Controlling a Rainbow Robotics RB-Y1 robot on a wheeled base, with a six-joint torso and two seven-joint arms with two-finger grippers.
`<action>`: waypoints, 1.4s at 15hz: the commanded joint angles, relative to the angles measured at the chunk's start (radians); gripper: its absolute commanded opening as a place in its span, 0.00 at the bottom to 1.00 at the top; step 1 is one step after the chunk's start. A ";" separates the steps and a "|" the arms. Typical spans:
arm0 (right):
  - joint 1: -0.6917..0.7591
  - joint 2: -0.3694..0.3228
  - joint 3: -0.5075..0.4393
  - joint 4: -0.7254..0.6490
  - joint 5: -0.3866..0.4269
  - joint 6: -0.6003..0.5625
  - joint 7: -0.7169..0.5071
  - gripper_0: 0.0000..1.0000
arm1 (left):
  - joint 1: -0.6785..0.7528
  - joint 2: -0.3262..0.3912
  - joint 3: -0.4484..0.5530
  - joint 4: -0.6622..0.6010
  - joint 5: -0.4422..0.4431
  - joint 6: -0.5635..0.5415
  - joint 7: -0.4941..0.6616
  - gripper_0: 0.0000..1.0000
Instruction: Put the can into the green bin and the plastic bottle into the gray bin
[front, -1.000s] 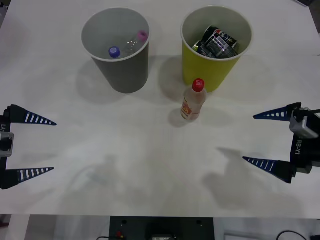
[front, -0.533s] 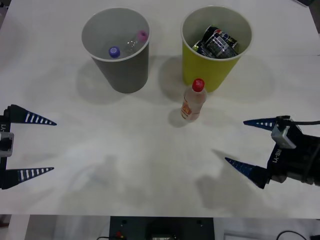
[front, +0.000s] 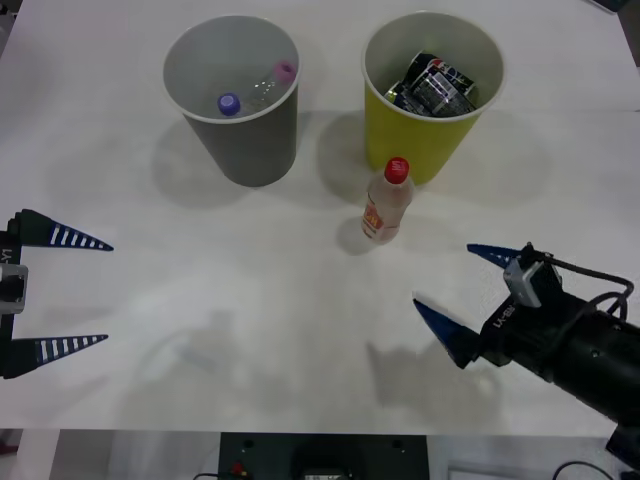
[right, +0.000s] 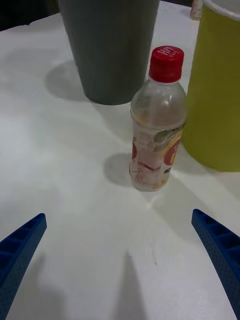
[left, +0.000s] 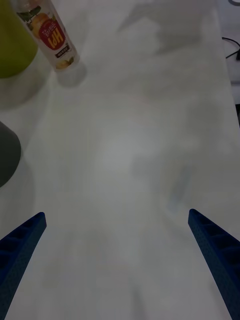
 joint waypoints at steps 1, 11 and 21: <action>-0.146 0.082 0.209 0.058 0.013 0.180 -0.058 1.00 | 0.000 0.000 0.000 0.000 0.000 0.000 0.000 0.98; -0.207 0.346 0.286 0.373 0.180 0.348 -0.317 1.00 | 0.000 0.000 0.000 0.000 0.000 0.000 0.000 0.98; -0.272 0.578 0.287 0.647 0.182 0.431 -0.342 1.00 | 0.000 0.000 0.000 0.000 0.000 0.000 0.000 0.98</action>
